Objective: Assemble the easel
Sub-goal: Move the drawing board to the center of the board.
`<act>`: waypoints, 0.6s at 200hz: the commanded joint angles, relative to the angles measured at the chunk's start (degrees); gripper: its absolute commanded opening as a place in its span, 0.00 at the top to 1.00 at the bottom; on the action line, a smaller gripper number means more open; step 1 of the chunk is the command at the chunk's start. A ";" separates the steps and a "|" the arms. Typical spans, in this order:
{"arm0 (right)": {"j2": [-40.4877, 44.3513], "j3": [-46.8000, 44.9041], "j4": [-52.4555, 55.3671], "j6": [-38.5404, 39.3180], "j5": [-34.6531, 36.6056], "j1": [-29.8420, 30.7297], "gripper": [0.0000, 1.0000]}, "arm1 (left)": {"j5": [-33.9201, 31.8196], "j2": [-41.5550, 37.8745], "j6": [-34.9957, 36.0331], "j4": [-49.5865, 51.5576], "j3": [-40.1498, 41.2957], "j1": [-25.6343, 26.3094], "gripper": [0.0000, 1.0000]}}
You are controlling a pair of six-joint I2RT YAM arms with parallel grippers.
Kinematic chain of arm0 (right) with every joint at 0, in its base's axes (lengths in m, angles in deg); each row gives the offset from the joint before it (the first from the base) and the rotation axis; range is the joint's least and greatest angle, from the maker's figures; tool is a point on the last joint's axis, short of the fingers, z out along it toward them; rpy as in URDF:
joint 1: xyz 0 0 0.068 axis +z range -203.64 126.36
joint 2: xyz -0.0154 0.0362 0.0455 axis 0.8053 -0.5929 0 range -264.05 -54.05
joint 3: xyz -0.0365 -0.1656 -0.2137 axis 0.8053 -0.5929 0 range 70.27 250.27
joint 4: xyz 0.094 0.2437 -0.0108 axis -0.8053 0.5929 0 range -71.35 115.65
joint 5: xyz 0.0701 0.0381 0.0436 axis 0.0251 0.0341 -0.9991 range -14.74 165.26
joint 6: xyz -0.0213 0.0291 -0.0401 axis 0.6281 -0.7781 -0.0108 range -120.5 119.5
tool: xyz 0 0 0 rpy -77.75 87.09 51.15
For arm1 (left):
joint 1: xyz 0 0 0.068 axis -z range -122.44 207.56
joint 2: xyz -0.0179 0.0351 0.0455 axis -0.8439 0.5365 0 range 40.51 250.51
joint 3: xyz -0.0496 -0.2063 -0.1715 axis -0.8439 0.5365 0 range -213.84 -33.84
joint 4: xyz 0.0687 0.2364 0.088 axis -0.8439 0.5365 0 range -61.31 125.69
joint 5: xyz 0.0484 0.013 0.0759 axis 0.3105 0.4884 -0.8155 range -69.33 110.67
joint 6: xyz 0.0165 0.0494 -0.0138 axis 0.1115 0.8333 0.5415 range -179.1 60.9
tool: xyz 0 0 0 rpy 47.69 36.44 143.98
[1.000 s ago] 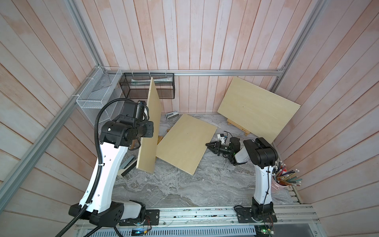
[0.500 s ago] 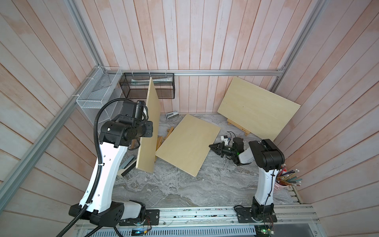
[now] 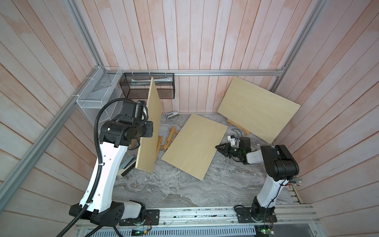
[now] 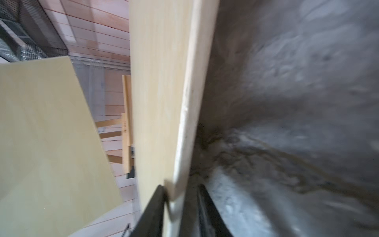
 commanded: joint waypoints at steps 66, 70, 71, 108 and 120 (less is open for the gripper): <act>10.25 2.61 22.59 12.64 12.42 0.41 0.59 | 6.96 1.08 4.99 -6.95 -2.45 -5.23 1.00; 10.67 2.78 23.06 12.85 12.65 0.55 0.59 | 7.33 1.08 4.99 -6.86 -2.46 -5.61 1.00; 10.76 2.80 23.10 12.91 12.71 0.58 0.59 | 7.38 1.04 5.04 -6.87 -2.50 -5.70 1.00; 13.11 4.51 26.76 14.68 13.81 1.46 0.58 | 8.22 1.76 6.28 -6.58 -2.36 -8.09 1.00; 13.56 4.88 27.42 15.07 13.89 1.75 0.58 | 7.81 2.35 6.82 -6.11 -2.40 -8.17 1.00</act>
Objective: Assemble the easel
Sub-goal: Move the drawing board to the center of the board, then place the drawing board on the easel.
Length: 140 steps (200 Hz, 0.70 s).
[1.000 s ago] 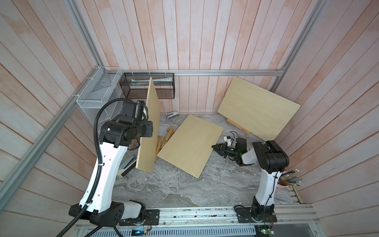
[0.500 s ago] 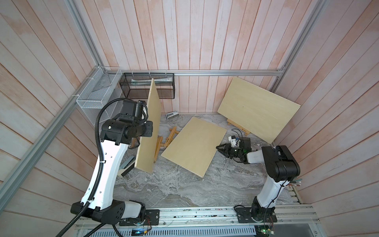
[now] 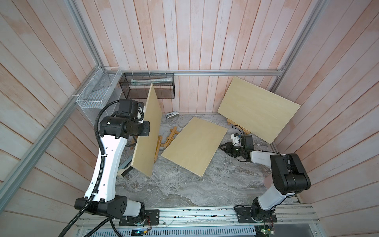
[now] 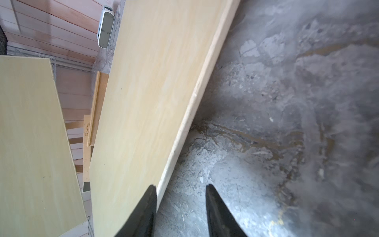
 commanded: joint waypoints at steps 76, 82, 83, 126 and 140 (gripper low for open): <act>2.80 1.95 5.82 3.05 2.34 0.96 0.58 | 2.05 0.46 2.78 -7.42 -1.36 -2.10 1.00; 2.89 1.95 5.83 3.05 2.37 0.97 0.58 | 2.26 0.53 2.80 -7.47 -1.14 -2.12 1.00; 2.89 1.95 5.91 3.05 2.36 1.01 0.58 | 2.38 0.53 2.80 -7.47 -1.17 -2.19 1.00; 3.24 1.95 6.00 2.99 2.46 0.95 0.58 | 3.81 2.08 2.76 -7.03 -0.75 -2.69 1.00; 3.59 1.86 6.02 2.96 2.55 0.96 0.58 | 3.60 3.01 2.87 -6.71 -0.92 -2.91 1.00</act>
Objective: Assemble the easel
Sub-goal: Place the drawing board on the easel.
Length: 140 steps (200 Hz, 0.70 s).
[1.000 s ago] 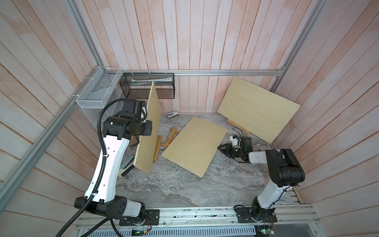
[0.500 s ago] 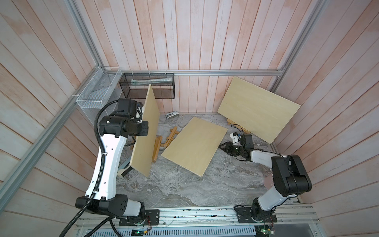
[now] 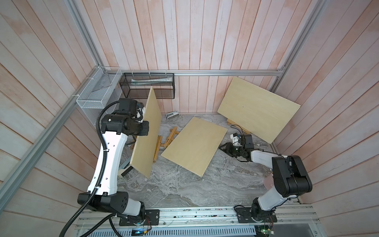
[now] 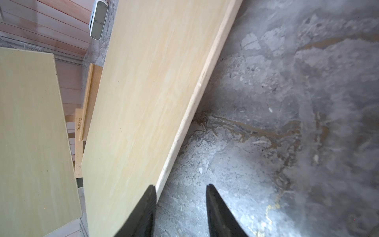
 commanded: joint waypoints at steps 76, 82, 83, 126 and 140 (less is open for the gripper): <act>3.25 1.89 2.81 2.12 1.58 0.27 0.57 | 2.20 2.82 1.12 -7.36 -0.89 -2.79 0.90; 3.36 1.97 2.81 2.12 1.54 0.27 0.57 | 1.95 2.95 1.25 -7.38 -0.89 -2.87 0.83; 3.35 1.97 2.80 2.12 1.54 0.32 0.57 | 1.92 2.94 1.26 -7.40 -0.89 -2.88 0.82; 3.95 2.29 2.87 2.01 1.45 0.27 0.57 | 0.56 3.46 1.30 -7.75 -2.28 -4.00 0.59; 4.26 2.42 3.01 2.03 1.46 0.28 0.57 | -0.70 3.37 0.88 -7.99 -2.47 -4.81 0.58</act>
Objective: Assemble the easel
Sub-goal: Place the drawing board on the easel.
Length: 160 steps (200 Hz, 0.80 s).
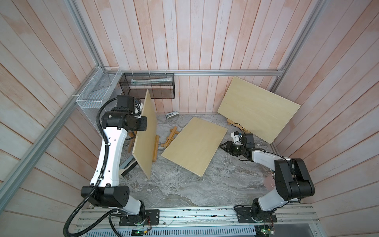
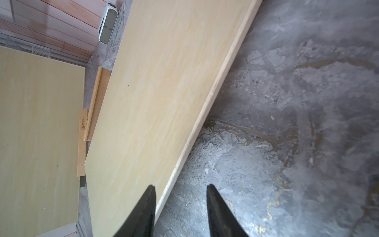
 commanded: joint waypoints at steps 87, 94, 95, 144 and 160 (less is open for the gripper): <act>4.64 3.21 4.11 2.50 2.69 0.27 0.57 | -16.06 -3.49 -2.38 -6.33 -5.78 -3.68 0.33; 4.97 3.47 4.71 2.86 3.11 0.32 0.56 | -17.83 -4.04 -2.68 -7.17 -6.39 -3.67 0.30; 4.95 3.48 4.80 2.92 3.11 0.29 0.56 | -18.03 -4.17 -2.72 -7.32 -6.49 -3.67 0.30; 5.65 3.32 5.45 2.51 3.48 0.03 0.55 | -20.14 -8.85 -5.14 -11.55 -9.83 -3.31 0.26; 5.26 3.01 4.91 1.91 2.03 -0.55 0.54 | -18.18 -10.43 -5.93 -12.58 -9.84 -0.15 0.26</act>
